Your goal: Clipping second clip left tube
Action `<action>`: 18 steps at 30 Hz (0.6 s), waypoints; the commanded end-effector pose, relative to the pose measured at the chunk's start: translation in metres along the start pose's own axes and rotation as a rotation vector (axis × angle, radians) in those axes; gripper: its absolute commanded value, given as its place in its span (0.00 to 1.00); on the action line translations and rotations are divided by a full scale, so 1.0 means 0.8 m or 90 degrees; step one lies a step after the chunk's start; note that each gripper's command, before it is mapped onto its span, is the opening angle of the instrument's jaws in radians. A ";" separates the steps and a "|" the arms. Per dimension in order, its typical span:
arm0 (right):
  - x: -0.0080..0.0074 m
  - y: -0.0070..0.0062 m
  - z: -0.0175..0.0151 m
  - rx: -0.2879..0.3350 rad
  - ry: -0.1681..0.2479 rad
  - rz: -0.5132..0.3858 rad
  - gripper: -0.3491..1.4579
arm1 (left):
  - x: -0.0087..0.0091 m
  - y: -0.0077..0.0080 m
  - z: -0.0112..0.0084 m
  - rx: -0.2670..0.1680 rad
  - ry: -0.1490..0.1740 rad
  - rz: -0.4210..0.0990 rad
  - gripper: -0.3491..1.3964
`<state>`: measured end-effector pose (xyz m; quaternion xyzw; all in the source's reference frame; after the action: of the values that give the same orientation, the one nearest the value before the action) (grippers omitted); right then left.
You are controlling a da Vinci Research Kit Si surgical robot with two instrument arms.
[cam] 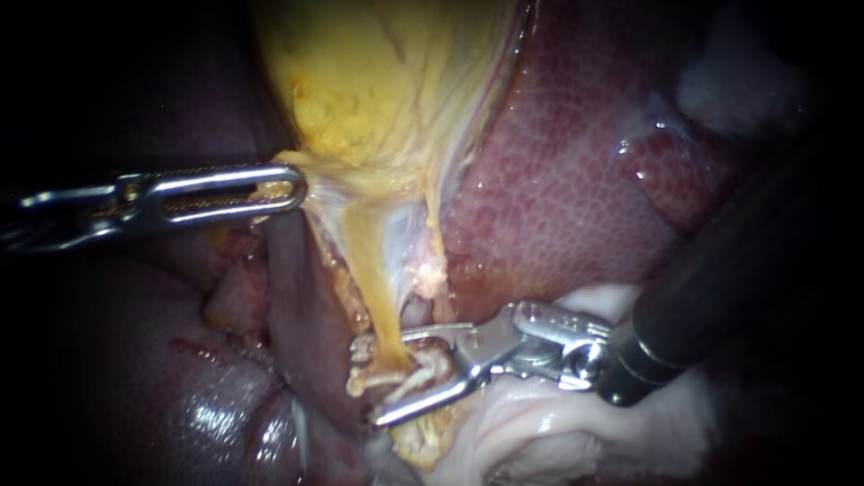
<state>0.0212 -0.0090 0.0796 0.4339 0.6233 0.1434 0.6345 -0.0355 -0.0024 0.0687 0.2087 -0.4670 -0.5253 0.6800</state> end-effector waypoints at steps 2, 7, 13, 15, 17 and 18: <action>-0.0001 0.0003 0.0000 -0.005 0.001 0.000 0.49 | 0.0002 -0.0002 0.0001 -0.001 -0.001 0.000 0.00; -0.0001 0.0003 -0.0027 0.001 -0.040 0.012 0.00 | 0.0002 -0.0002 -0.0001 -0.001 -0.001 0.000 0.00; -0.0002 0.0006 -0.0029 0.002 -0.042 0.012 0.00 | 0.0002 -0.0002 -0.0001 -0.001 -0.001 0.000 0.00; -0.0002 0.0005 -0.0029 0.002 -0.042 0.012 0.00 | 0.0002 -0.0002 -0.0001 -0.001 -0.001 0.000 0.00; -0.0002 0.0006 -0.0029 0.002 -0.042 0.016 0.00 | 0.0002 -0.0002 -0.0001 -0.001 -0.001 0.000 0.00; -0.0002 0.0006 -0.0029 0.002 -0.042 0.016 0.00 | 0.0002 -0.0002 -0.0001 -0.001 -0.001 0.000 0.00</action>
<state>0.0191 -0.0079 0.0805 0.4470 0.5971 0.1356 0.6522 -0.0355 -0.0027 0.0686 0.2075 -0.4668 -0.5257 0.6802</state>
